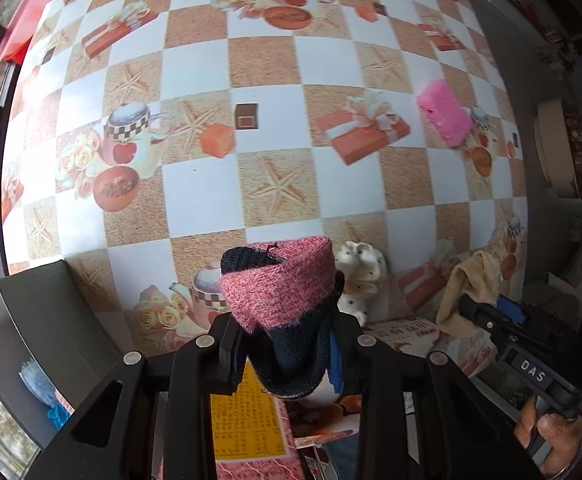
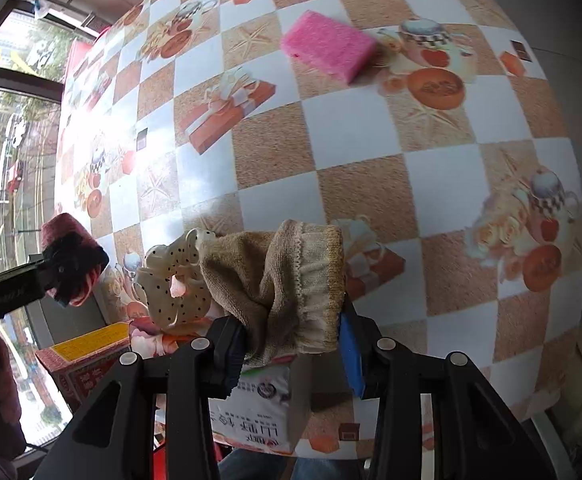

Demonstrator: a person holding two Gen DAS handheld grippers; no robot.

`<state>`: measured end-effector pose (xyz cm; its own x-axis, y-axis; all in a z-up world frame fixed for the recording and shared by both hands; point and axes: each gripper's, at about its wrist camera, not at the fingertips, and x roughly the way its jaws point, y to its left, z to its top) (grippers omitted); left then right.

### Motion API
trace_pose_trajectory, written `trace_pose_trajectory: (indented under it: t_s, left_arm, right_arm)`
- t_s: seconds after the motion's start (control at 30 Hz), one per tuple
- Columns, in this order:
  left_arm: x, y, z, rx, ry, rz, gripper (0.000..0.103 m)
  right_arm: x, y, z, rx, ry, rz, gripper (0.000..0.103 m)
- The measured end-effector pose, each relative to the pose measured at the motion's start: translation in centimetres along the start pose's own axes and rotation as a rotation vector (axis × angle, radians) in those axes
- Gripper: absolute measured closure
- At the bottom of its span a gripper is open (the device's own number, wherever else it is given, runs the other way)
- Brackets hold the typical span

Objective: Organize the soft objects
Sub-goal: 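Lift the headband and beige sock and carry them toward the white box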

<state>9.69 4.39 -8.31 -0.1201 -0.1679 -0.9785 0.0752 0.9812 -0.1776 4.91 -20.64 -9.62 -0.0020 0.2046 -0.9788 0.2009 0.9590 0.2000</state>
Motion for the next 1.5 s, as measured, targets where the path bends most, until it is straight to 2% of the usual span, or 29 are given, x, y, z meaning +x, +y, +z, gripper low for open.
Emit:
trace_pose_trajectory:
  t_s: [0.13, 0.47, 0.87, 1.3, 1.5]
  left_arm:
    - [-0.1, -1.4, -0.4, 0.028, -0.024, -0.022, 0.068]
    - [-2.6, -4.6, -4.7, 0.15, -0.079, -0.075, 0.068]
    - [-3.6, -6.7, -11.7, 0.284, -0.064, -0.158, 0.068]
    - [-2.9, -5.6, -18.1, 0.404, -0.04, -0.167, 0.068]
    - [-2.9, -2.8, -20.1, 0.371, -0.038, -0.181, 0.068]
  right_arm:
    - [-0.5, -0.4, -1.2, 0.027, -0.022, -0.008, 0.061]
    - [-2.2, 0.5, -4.2, 0.07, -0.075, -0.028, 0.061]
    - [-3.9, 0.8, -9.5, 0.108, -0.097, -0.055, 0.061]
    - [-2.7, 4.1, -14.1, 0.083, -0.064, -0.074, 0.061]
    - [-2.0, 6.1, -15.6, 0.031, -0.041, -0.09, 0.061]
